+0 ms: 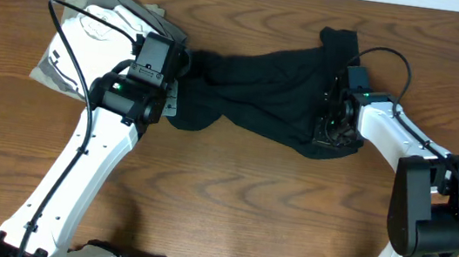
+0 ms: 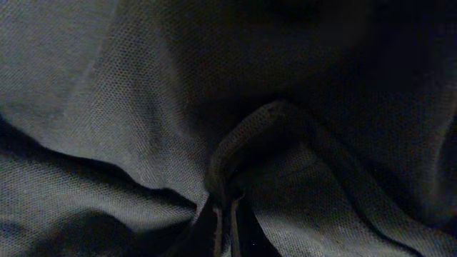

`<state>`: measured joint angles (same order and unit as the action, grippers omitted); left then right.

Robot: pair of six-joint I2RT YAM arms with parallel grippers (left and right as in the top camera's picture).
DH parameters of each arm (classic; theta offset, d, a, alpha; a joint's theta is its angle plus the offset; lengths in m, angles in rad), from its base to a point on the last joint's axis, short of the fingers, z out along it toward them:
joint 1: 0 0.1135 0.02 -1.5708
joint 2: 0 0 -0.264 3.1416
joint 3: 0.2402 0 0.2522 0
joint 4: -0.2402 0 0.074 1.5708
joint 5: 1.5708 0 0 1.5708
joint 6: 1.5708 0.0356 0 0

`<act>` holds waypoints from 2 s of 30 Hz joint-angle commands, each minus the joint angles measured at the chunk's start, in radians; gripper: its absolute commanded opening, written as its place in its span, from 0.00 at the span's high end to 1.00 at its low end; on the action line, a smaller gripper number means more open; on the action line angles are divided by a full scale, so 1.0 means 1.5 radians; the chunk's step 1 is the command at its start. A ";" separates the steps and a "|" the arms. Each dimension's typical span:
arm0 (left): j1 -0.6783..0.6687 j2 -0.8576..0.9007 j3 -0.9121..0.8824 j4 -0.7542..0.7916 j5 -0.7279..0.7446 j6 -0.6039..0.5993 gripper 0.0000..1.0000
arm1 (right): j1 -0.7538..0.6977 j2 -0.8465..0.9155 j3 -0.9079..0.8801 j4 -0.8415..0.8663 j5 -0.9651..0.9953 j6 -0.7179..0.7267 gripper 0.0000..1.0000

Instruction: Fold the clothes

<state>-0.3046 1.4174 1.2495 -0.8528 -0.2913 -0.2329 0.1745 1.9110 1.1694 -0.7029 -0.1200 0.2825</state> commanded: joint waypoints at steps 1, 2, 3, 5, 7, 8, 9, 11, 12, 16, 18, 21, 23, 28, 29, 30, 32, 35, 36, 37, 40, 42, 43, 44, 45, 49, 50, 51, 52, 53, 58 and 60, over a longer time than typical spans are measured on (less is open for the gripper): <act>0.004 -0.013 0.005 -0.002 -0.006 -0.006 0.94 | -0.022 -0.035 -0.007 -0.006 0.048 0.015 0.99; 0.004 -0.013 0.005 -0.002 -0.006 -0.006 0.94 | -0.031 -0.057 -0.007 -0.005 0.048 0.010 0.99; 0.004 -0.013 0.005 -0.002 -0.006 -0.006 0.94 | -0.038 -0.078 -0.007 -0.005 0.048 0.005 0.99; 0.004 -0.013 0.005 -0.002 -0.006 -0.006 0.94 | -0.054 -0.126 -0.007 -0.005 0.048 -0.012 0.99; 0.004 -0.013 0.005 -0.002 -0.006 -0.006 0.94 | -0.070 -0.170 -0.007 -0.006 0.057 -0.017 0.99; 0.004 -0.013 0.005 -0.002 -0.006 -0.006 0.94 | -0.076 -0.185 -0.007 -0.006 0.060 -0.017 0.99; 0.004 -0.013 0.005 -0.002 -0.006 -0.006 0.94 | -0.083 -0.205 -0.007 -0.006 0.060 -0.017 0.99; 0.004 -0.013 0.005 -0.002 -0.006 -0.006 0.94 | -0.091 -0.231 -0.007 -0.004 0.060 -0.017 0.99; 0.004 -0.013 0.005 -0.001 -0.006 -0.006 0.94 | -0.093 -0.242 -0.007 -0.003 0.060 -0.017 0.99; 0.004 -0.014 0.005 -0.001 -0.006 -0.005 0.94 | -0.099 -0.263 -0.007 0.003 0.060 -0.017 0.99; 0.004 -0.014 0.005 -0.001 -0.006 -0.006 0.94 | -0.100 -0.263 -0.007 0.023 0.038 -0.018 0.99; 0.004 -0.014 0.005 -0.001 -0.006 -0.006 0.94 | -0.101 -0.263 -0.007 0.089 -0.143 -0.093 0.99; 0.004 -0.014 0.005 -0.001 -0.006 -0.006 0.94 | -0.101 -0.263 -0.007 0.114 -0.158 -0.080 0.99; 0.004 -0.014 0.005 -0.004 -0.006 -0.005 0.94 | -0.104 -0.263 -0.007 0.097 -0.108 -0.030 0.99; 0.004 -0.014 0.005 -0.004 -0.006 -0.003 0.94 | -0.105 -0.263 -0.007 0.084 -0.081 -0.008 0.99; 0.004 -0.014 0.005 -0.004 -0.006 -0.003 0.94 | -0.104 -0.263 -0.007 0.067 -0.049 0.013 0.99; 0.004 -0.014 0.005 -0.003 -0.006 -0.003 0.94 | -0.104 -0.263 -0.007 0.057 -0.058 -0.028 0.99; 0.004 -0.013 0.005 0.000 -0.006 -0.003 0.94 | -0.105 -0.263 -0.007 0.036 -0.080 -0.112 0.99; 0.004 -0.013 0.005 0.001 -0.006 -0.003 0.94 | -0.105 -0.263 -0.007 0.023 -0.044 -0.073 0.99; 0.004 -0.013 0.005 0.001 -0.006 -0.003 0.94 | -0.104 -0.263 -0.007 0.011 -0.021 -0.051 0.98; 0.004 -0.013 0.005 0.001 -0.006 -0.003 0.94 | -0.104 -0.263 -0.007 -0.009 -0.018 -0.052 0.98; 0.004 -0.013 0.005 0.001 -0.006 -0.003 0.94 | -0.104 -0.263 -0.007 -0.026 -0.018 -0.051 0.93; 0.004 -0.013 0.005 0.001 -0.006 -0.003 0.94 | -0.104 -0.263 -0.007 -0.036 -0.017 -0.052 0.91; 0.004 -0.013 0.005 0.001 -0.006 -0.003 0.94 | -0.104 -0.263 -0.007 -0.047 -0.017 -0.052 0.90; 0.004 -0.013 0.005 0.001 -0.006 -0.003 0.94 | -0.104 -0.263 -0.008 -0.061 -0.018 -0.052 0.89; 0.004 -0.013 0.005 0.001 -0.006 -0.003 0.94 | -0.098 -0.258 -0.013 -0.102 -0.020 -0.046 0.84; 0.004 -0.013 0.005 0.001 -0.006 -0.003 0.94 | -0.094 -0.255 -0.019 -0.108 -0.020 -0.046 0.78; 0.004 -0.013 0.005 0.001 -0.006 -0.003 0.94 | -0.090 -0.254 -0.025 -0.111 -0.020 -0.046 0.72; 0.004 -0.013 0.005 0.001 -0.006 -0.003 0.94 | -0.087 -0.253 -0.033 -0.110 -0.020 -0.045 0.69; 0.004 -0.013 0.005 0.001 -0.006 -0.003 0.94 | -0.083 -0.252 -0.042 -0.106 -0.020 -0.036 0.67; 0.004 -0.013 0.005 0.001 -0.006 -0.003 0.94 | -0.076 -0.251 -0.089 -0.067 -0.030 0.005 0.53; 0.004 -0.013 0.005 0.001 -0.006 -0.003 0.94 | -0.076 -0.250 -0.105 -0.047 -0.030 0.009 0.51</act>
<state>-0.3046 1.4174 1.2495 -0.8520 -0.2909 -0.2325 0.0540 1.5311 1.0374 -0.7952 -0.1619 0.2577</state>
